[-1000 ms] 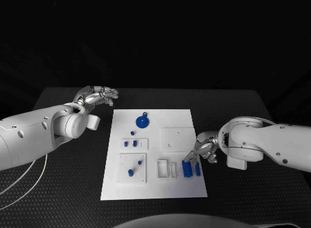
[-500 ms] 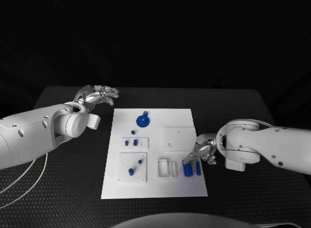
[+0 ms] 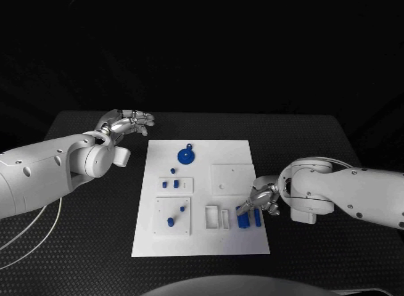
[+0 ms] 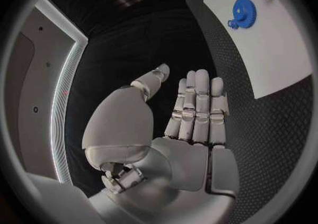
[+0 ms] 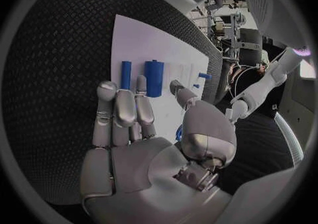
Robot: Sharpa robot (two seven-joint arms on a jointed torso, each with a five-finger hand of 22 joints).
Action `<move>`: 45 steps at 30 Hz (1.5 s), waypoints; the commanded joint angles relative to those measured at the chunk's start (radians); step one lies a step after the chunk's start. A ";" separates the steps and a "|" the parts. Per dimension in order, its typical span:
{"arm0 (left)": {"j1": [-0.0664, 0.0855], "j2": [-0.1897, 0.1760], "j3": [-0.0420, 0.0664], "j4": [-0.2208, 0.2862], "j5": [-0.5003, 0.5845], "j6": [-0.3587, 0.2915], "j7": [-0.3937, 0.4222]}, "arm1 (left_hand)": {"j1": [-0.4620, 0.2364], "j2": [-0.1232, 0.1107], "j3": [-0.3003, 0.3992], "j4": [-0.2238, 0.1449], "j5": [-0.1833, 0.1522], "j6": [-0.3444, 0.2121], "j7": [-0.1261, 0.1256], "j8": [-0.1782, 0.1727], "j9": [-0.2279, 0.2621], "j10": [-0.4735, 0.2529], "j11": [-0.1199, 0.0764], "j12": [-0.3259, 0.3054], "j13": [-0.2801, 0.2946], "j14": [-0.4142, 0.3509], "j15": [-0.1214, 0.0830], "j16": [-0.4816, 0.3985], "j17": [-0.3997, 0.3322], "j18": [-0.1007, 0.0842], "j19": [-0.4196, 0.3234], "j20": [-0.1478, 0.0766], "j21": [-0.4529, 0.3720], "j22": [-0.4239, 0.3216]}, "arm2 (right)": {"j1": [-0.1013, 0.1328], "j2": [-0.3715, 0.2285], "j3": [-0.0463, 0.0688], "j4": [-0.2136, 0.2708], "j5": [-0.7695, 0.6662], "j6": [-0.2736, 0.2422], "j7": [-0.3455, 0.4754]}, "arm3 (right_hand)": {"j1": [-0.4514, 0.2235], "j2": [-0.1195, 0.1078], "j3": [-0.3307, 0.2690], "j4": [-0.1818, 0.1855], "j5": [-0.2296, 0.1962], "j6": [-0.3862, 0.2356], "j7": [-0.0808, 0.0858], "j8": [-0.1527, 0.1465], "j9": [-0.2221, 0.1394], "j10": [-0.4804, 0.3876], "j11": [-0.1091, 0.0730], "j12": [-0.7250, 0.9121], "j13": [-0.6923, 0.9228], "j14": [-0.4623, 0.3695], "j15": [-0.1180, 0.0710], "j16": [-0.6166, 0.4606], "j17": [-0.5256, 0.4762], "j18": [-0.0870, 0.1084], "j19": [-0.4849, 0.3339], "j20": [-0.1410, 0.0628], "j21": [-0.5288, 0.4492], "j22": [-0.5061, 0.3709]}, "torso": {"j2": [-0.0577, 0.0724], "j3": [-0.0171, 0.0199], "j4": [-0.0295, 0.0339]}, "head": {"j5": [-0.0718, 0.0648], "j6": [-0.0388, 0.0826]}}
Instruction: Assemble the parts on the task board
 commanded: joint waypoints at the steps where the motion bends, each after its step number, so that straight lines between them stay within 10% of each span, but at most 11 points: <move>1: 0.000 0.000 0.001 0.004 0.004 0.014 0.007 | -0.001 0.007 -0.003 0.000 -0.005 0.002 -0.002 0.004 0.000 0.003 0.003 0.004 0.001 -0.003 -0.001 -0.004 0.001 0.007 -0.003 -0.011 -0.005 0.021 | -0.004 0.005 0.000 -0.005 -0.022 0.023 -0.001 | 0.001 -0.011 0.003 0.006 -0.005 -0.001 0.003 -0.006 0.001 0.005 0.003 -0.005 0.001 -0.006 -0.003 -0.001 -0.001 0.029 0.001 -0.010 0.004 0.000 | 0.000 -0.0004 0.0006 | 0.001 -0.001; 45: 0.000 -0.009 0.001 0.022 0.004 0.017 0.003 | -0.003 0.008 -0.004 0.001 -0.005 0.001 -0.002 0.004 0.000 0.002 0.003 0.005 0.001 -0.003 -0.001 -0.005 0.002 0.007 -0.004 -0.011 -0.005 0.021 | -0.035 0.077 0.000 -0.022 -0.022 0.000 -0.003 | 0.010 0.003 0.013 0.010 -0.004 0.001 0.002 -0.007 0.009 0.009 0.002 -0.009 0.010 -0.007 -0.004 0.001 -0.004 0.029 0.001 -0.011 0.007 0.001 | 0.000 -0.0018 -0.0002 | 0.004 -0.007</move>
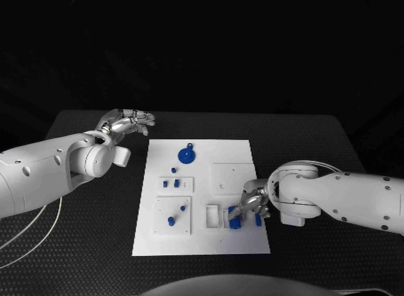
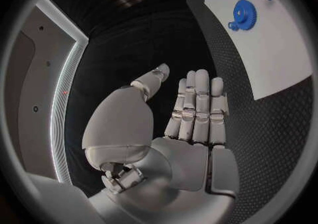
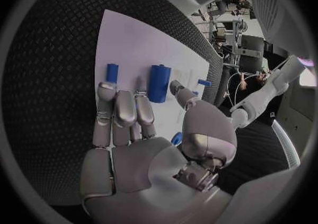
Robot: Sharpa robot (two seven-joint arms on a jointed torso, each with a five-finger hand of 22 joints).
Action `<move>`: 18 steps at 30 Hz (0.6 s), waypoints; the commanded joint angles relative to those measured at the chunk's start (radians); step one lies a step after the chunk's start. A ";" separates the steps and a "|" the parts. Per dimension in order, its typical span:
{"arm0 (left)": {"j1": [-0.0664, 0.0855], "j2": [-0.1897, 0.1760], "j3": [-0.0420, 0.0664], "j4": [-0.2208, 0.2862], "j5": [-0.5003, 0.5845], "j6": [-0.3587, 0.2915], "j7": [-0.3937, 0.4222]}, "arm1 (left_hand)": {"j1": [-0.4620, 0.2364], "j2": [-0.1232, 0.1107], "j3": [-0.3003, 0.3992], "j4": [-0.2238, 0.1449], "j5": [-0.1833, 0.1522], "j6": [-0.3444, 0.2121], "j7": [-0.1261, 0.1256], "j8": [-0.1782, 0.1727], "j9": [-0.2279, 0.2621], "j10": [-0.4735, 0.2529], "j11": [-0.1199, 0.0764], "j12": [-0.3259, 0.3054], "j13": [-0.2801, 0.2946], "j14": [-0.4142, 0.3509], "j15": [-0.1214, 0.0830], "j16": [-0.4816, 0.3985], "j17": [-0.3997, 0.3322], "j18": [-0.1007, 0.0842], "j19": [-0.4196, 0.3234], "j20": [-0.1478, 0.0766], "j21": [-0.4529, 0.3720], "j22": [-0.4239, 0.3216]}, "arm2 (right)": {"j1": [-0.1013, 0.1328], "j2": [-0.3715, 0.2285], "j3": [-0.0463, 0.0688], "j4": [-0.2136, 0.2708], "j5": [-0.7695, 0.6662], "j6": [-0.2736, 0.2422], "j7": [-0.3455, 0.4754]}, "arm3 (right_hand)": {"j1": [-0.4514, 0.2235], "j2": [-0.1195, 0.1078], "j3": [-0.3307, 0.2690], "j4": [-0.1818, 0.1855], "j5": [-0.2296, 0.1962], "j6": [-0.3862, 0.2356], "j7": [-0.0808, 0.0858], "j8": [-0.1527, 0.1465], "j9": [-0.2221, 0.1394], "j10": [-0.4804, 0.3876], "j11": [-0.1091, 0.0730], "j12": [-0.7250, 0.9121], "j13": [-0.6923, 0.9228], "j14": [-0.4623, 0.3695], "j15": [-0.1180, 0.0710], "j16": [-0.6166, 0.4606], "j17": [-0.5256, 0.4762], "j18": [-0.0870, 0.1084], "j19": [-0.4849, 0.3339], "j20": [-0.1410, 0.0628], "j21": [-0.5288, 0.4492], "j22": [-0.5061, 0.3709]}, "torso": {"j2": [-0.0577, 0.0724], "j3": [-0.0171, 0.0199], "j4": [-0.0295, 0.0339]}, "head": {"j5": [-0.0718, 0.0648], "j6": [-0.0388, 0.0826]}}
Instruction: Assemble the parts on the task board
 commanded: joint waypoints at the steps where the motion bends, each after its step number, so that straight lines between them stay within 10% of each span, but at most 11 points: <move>1: 0.000 -0.001 0.001 0.008 0.004 0.015 0.004 | -0.003 0.008 -0.004 0.001 -0.005 0.001 -0.002 0.004 0.000 0.002 0.003 0.005 0.001 -0.003 -0.001 -0.005 0.001 0.007 -0.004 -0.011 -0.005 0.021 | -0.010 0.007 -0.001 -0.003 0.019 0.010 -0.001 | 0.007 0.006 0.000 -0.005 -0.004 -0.002 0.008 -0.004 0.002 0.006 0.001 -0.006 0.001 -0.003 -0.004 0.001 -0.001 0.030 0.000 -0.006 0.005 0.001 | 0.001 -0.0004 -0.0002 | 0.001 -0.003; 18: 0.001 -0.008 0.001 0.010 0.004 0.013 0.003 | -0.004 0.007 -0.005 0.001 -0.005 0.000 -0.002 0.004 0.000 0.001 0.003 0.005 0.001 -0.003 -0.001 -0.005 0.001 0.007 -0.004 -0.011 -0.005 0.021 | -0.019 0.027 0.000 -0.018 0.014 -0.005 -0.001 | 0.032 0.021 0.002 -0.038 -0.003 -0.001 0.009 -0.008 0.006 0.007 0.002 -0.012 0.007 -0.005 -0.002 -0.001 -0.006 0.030 -0.003 -0.003 0.006 0.002 | 0.000 0.0010 0.0000 | 0.005 -0.012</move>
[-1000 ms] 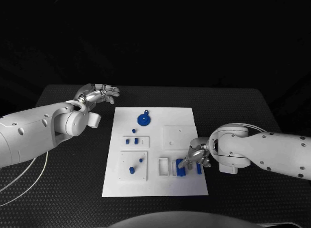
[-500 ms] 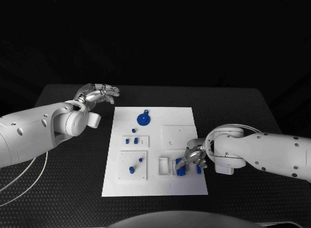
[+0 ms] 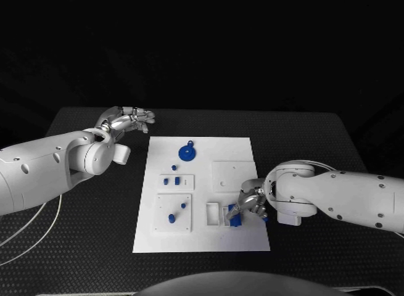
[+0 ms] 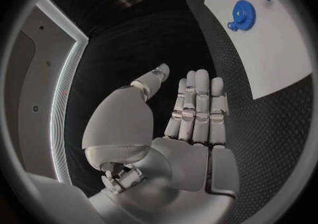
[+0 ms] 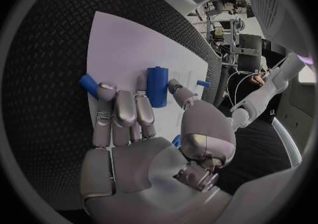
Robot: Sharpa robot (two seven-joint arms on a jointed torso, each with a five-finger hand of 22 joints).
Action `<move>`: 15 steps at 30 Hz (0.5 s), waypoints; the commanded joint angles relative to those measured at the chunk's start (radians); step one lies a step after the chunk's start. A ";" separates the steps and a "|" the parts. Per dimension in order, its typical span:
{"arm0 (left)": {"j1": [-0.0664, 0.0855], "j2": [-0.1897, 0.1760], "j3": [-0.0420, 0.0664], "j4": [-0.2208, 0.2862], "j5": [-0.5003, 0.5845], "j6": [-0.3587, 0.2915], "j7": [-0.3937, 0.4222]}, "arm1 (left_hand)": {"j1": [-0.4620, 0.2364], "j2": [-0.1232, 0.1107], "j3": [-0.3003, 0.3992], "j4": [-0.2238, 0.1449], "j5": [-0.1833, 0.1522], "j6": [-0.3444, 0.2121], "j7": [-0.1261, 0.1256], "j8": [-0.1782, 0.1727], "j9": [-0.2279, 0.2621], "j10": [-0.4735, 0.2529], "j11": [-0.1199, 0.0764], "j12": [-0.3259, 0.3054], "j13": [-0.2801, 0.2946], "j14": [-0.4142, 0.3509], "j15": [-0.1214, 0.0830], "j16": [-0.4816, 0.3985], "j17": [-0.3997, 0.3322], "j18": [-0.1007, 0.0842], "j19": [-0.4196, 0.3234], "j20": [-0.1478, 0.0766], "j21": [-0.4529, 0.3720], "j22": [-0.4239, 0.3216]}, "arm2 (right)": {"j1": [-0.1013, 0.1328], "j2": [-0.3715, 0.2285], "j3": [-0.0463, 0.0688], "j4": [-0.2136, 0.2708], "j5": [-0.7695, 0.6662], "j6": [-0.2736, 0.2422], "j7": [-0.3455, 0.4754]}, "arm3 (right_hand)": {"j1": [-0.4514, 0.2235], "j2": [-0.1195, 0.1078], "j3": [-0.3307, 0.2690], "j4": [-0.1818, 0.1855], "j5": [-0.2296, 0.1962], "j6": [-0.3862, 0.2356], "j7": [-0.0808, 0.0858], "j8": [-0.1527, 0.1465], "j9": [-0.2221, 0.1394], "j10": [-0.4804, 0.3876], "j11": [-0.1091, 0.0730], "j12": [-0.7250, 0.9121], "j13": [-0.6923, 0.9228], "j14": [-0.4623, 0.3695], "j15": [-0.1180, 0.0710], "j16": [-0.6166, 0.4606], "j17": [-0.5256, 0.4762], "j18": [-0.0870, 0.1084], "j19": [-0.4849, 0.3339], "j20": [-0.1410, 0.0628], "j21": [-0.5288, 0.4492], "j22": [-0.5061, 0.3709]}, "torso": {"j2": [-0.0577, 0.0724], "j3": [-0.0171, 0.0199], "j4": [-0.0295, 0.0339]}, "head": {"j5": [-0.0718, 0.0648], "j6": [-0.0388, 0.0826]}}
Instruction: Assemble the parts on the task board
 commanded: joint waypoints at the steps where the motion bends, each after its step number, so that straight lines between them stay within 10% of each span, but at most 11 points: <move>1: 0.001 0.000 0.001 0.003 0.004 0.012 0.004 | -0.004 0.007 -0.005 0.001 -0.005 0.000 -0.002 0.004 0.000 0.001 0.003 0.005 0.001 -0.003 -0.001 -0.005 0.001 0.008 -0.004 -0.011 -0.005 0.021 | -0.007 0.004 -0.004 -0.003 -0.009 -0.005 -0.001 | 0.015 0.000 0.003 -0.010 -0.004 0.001 0.007 -0.006 0.000 0.006 0.004 -0.007 0.002 -0.006 -0.003 0.000 -0.002 0.030 -0.001 -0.004 0.005 0.001 | 0.000 0.0005 -0.0013 | 0.002 -0.001; 15: 0.001 -0.002 0.001 0.005 0.003 0.012 0.003 | -0.004 0.007 -0.005 0.001 -0.005 0.000 -0.002 0.004 -0.001 0.001 0.003 0.005 0.001 -0.003 -0.001 -0.005 0.002 0.008 -0.004 -0.011 -0.005 0.021 | -0.007 0.011 -0.004 -0.010 -0.021 -0.023 -0.002 | 0.063 0.019 0.099 -0.033 0.063 0.012 0.008 -0.014 0.007 0.017 0.005 -0.018 0.017 -0.004 -0.001 0.002 -0.009 0.030 0.004 0.007 0.010 0.001 | 0.000 0.0000 -0.0006 | 0.002 -0.004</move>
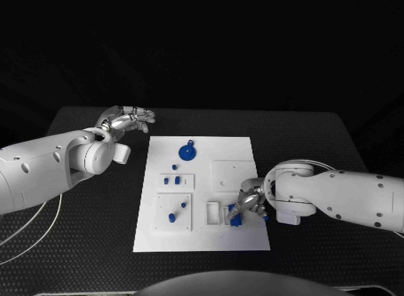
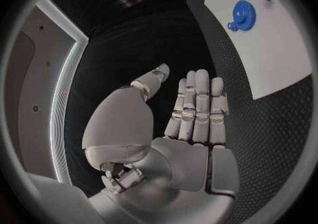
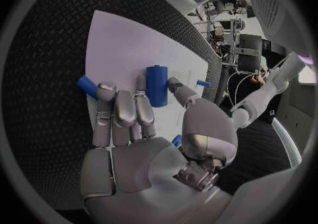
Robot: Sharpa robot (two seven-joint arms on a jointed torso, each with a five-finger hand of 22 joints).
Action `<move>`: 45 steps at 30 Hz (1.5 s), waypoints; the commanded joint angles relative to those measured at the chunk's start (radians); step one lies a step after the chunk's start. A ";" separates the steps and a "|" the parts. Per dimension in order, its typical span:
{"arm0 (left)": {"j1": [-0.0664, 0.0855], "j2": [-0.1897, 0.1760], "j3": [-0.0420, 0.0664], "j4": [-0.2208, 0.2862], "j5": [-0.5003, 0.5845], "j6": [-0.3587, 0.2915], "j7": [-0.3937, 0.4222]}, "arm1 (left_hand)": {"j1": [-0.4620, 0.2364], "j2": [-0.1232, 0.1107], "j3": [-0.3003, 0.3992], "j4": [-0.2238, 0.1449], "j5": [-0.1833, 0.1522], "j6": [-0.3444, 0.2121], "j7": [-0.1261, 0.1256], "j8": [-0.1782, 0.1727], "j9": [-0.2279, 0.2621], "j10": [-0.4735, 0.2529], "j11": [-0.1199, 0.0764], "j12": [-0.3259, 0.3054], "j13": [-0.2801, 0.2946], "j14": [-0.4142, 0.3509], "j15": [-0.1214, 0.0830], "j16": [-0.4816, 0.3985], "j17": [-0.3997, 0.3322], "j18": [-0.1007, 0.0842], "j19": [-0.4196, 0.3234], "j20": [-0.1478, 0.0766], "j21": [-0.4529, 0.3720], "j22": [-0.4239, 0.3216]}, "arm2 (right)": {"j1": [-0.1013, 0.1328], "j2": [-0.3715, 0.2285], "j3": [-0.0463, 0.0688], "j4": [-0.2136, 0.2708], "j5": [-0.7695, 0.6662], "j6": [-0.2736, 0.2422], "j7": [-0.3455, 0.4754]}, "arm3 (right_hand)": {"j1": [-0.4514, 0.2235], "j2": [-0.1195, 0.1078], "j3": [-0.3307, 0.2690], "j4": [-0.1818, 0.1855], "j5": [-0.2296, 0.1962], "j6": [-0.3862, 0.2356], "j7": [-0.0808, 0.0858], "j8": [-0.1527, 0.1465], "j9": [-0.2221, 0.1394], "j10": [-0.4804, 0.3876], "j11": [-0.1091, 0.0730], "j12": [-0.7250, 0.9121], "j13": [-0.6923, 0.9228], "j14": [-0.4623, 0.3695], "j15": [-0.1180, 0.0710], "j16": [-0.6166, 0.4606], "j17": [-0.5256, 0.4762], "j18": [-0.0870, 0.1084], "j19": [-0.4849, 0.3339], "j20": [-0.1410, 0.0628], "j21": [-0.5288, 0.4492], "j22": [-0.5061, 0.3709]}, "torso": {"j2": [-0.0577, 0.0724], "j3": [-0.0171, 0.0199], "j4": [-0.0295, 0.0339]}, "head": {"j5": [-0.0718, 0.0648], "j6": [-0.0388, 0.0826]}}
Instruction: Assemble the parts on the task board
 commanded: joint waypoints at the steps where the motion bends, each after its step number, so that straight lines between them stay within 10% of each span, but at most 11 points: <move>1: 0.001 0.000 0.001 0.003 0.003 0.012 0.004 | -0.004 0.007 -0.005 0.001 -0.005 0.000 -0.002 0.004 -0.001 0.001 0.003 0.005 0.001 -0.003 -0.001 -0.005 0.001 0.008 -0.004 -0.011 -0.005 0.021 | -0.007 0.004 -0.003 -0.005 -0.018 -0.022 -0.002 | 0.008 0.015 0.003 -0.011 0.024 0.004 0.002 -0.002 0.002 0.007 0.002 -0.004 0.002 -0.006 -0.003 0.003 -0.002 0.032 0.003 0.005 0.006 0.001 | 0.000 -0.0002 0.0006 | 0.000 -0.002; 19: 0.001 0.000 0.001 0.003 0.003 0.013 0.001 | -0.003 0.006 -0.004 0.000 -0.005 0.000 -0.002 0.004 -0.001 0.001 0.003 0.006 0.001 -0.002 -0.001 -0.005 0.001 0.008 -0.003 -0.011 -0.005 0.021 | -0.006 -0.016 -0.003 0.020 0.032 -0.075 0.001 | -0.021 0.027 0.027 -0.029 0.142 0.019 -0.001 -0.007 0.009 0.015 -0.001 -0.014 0.014 -0.005 -0.005 0.006 -0.007 0.032 0.006 0.009 0.011 0.000 | -0.001 0.0000 0.0004 | 0.005 0.000; 45: 0.001 0.002 0.001 0.000 0.000 0.015 -0.006 | -0.001 0.005 -0.004 -0.002 -0.005 0.000 -0.002 0.005 -0.001 0.001 0.003 0.006 0.001 -0.002 -0.002 -0.005 0.002 0.008 -0.003 -0.011 -0.005 0.021 | 0.058 -0.050 -0.003 0.079 0.104 -0.075 -0.002 | -0.035 0.013 0.027 -0.026 0.143 0.022 -0.002 -0.008 0.011 0.018 -0.002 -0.015 0.018 -0.005 -0.005 0.008 -0.008 0.032 0.008 0.009 0.012 0.000 | -0.001 0.0001 0.0003 | 0.007 0.003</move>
